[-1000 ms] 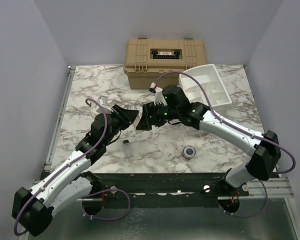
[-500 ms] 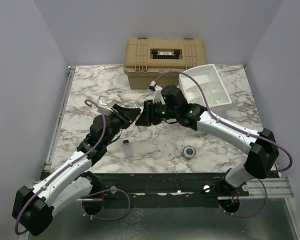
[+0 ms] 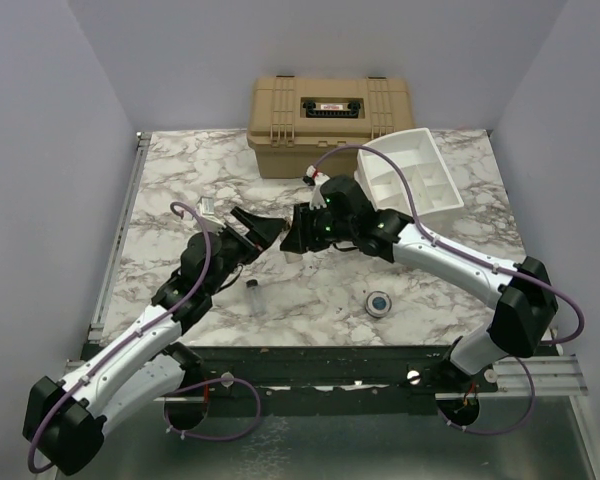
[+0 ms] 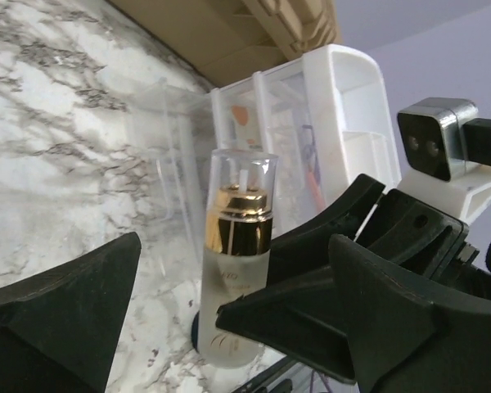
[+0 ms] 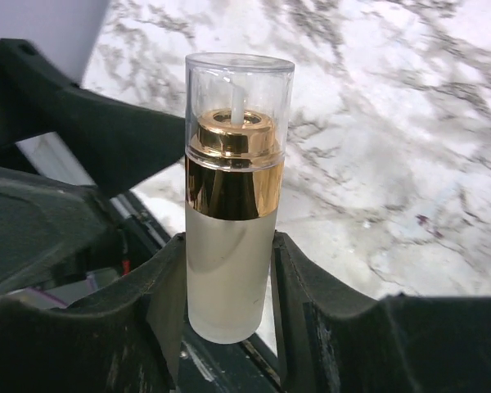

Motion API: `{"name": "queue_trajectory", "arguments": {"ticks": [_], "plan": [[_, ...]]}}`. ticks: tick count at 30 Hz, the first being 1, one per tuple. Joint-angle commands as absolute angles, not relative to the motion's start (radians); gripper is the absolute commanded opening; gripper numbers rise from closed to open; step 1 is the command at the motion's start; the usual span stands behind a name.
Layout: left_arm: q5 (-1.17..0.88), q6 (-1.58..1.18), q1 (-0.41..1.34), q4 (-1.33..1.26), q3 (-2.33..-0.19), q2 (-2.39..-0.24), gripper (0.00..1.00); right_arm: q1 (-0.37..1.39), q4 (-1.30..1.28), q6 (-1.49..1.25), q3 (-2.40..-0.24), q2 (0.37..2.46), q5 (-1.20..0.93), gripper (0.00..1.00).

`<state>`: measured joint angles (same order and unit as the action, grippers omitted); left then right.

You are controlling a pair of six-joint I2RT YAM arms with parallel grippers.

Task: Organize the makeup
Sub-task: Place the makeup in the drawer.

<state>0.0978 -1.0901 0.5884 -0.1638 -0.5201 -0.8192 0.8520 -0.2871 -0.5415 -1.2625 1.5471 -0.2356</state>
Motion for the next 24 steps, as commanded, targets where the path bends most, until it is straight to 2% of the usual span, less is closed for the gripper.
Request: {"name": "queue_trajectory", "arguments": {"ticks": [1,6,13,24], "plan": [[0.183,-1.038,0.584,0.030,-0.558,-0.771,0.99,0.857,-0.397,-0.478,-1.287,1.546,-0.065,0.31],[0.259,-1.036,0.584,0.117,-0.510,-0.716,0.99,0.856,-0.542,-0.395,-1.358,1.601,0.146,0.31],[0.276,-1.002,0.582,0.191,-0.466,-0.760,0.99,0.831,-0.658,-0.312,-1.443,1.699,0.382,0.32],[0.293,-0.883,0.583,0.211,-0.417,-0.799,0.99,0.719,-0.684,-0.213,-1.524,1.834,0.468,0.35]]}}
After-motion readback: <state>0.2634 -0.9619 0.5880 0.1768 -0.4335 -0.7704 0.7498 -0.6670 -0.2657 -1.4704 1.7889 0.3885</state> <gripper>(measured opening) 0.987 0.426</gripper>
